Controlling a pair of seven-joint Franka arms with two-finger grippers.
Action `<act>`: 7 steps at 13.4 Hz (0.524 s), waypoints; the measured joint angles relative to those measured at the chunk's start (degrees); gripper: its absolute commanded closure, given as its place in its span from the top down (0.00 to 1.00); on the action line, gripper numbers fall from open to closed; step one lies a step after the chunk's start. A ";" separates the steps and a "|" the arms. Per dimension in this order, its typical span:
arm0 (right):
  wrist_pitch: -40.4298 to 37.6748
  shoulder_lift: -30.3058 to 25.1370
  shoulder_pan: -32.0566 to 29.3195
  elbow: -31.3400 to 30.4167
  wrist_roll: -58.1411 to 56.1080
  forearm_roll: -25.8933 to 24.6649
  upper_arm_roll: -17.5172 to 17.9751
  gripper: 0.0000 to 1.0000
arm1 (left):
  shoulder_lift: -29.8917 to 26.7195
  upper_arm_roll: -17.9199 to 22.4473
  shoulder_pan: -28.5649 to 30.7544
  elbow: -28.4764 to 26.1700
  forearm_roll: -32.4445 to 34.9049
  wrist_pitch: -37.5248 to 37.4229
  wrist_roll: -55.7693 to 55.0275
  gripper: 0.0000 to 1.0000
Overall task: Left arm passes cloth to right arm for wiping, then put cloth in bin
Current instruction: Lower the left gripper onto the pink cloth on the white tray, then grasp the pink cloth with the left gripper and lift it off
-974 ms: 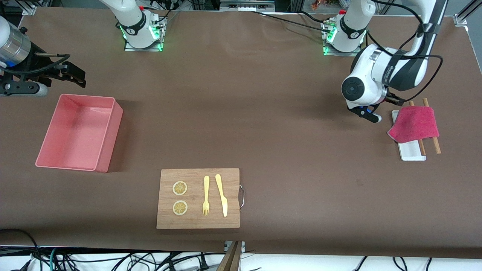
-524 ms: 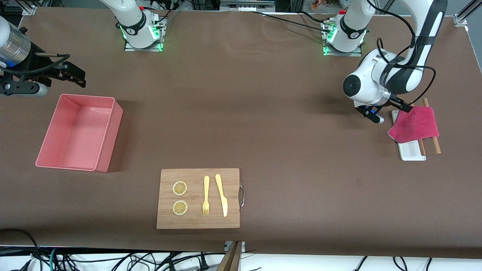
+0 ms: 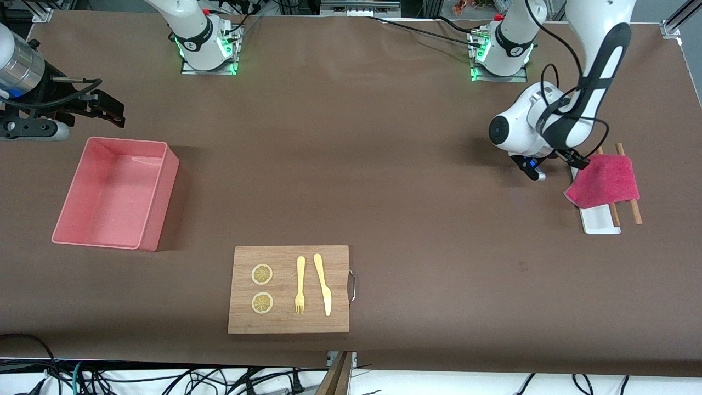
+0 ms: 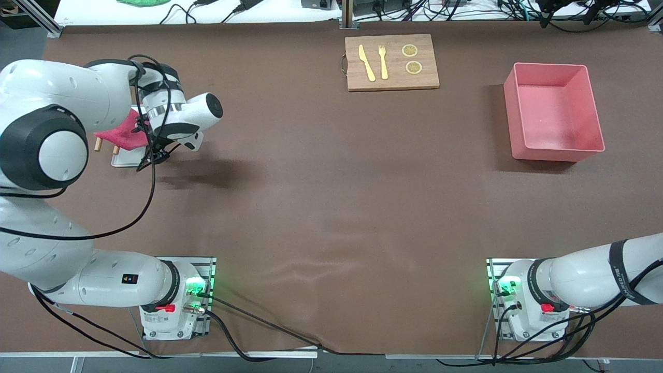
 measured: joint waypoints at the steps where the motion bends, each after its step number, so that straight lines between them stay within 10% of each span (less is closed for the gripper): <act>1: 0.01 0.00 0.00 0.00 0.00 0.00 0.01 1.00 | 1.00 0.01 0.00 0.01 2.34 0.41 0.00 1.00; 4: 0.01 0.00 0.01 0.00 0.00 0.00 0.01 1.00 | 3.26 0.68 0.00 0.02 7.70 0.66 0.00 1.00; 7: 0.02 0.00 0.01 0.00 0.00 0.00 0.01 1.00 | 4.18 2.92 0.32 0.02 11.05 1.12 0.02 0.74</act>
